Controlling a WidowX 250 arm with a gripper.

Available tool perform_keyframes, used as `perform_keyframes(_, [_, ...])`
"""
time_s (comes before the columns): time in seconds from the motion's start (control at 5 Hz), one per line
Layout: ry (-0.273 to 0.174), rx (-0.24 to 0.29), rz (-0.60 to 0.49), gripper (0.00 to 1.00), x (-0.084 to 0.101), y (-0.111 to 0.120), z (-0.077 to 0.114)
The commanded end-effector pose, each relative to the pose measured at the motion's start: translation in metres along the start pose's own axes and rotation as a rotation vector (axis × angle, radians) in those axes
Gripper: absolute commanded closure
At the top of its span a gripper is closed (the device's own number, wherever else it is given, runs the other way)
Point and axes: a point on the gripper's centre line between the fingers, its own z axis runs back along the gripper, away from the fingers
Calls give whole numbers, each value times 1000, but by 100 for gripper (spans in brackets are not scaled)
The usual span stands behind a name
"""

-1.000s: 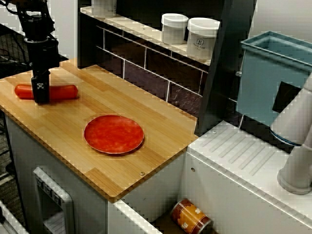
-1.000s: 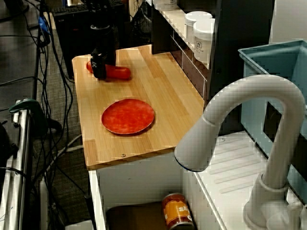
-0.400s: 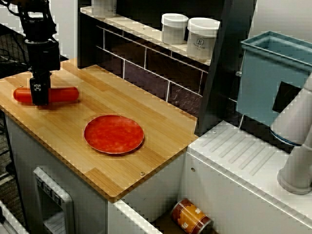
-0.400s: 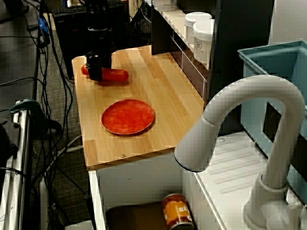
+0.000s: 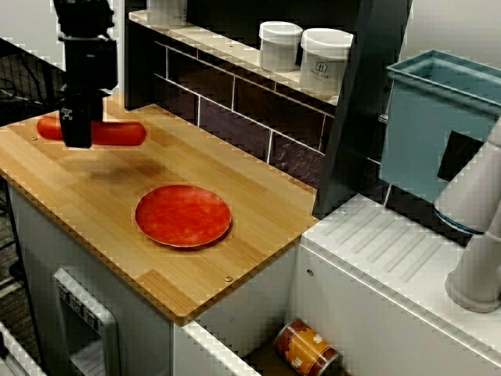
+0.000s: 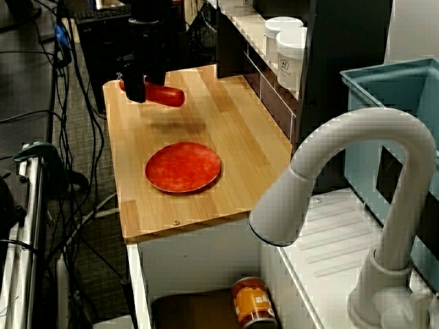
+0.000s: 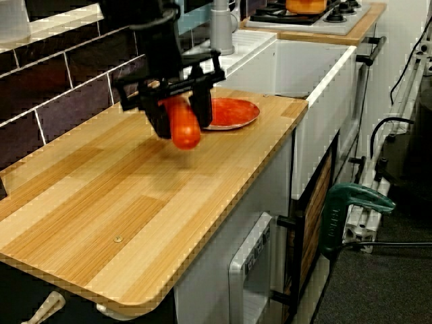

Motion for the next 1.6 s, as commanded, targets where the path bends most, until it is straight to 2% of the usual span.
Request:
perform_keyframes(0.0, [-10,157,-126,100,26,-37,15])
perform_keyframes(0.4, [-26,224,-188,100,61,-69,13])
perform_keyframes(0.6, [-24,242,-204,100,84,-74,-1])
perform_keyframes(0.8, [1,255,-184,100,97,-71,-18])
perform_keyframes(1.0, [22,256,-181,100,105,-70,-32])
perform_keyframes(1.2, [42,246,-175,100,104,-64,-42])
perform_keyframes(1.4, [68,231,-140,100,102,-57,-44])
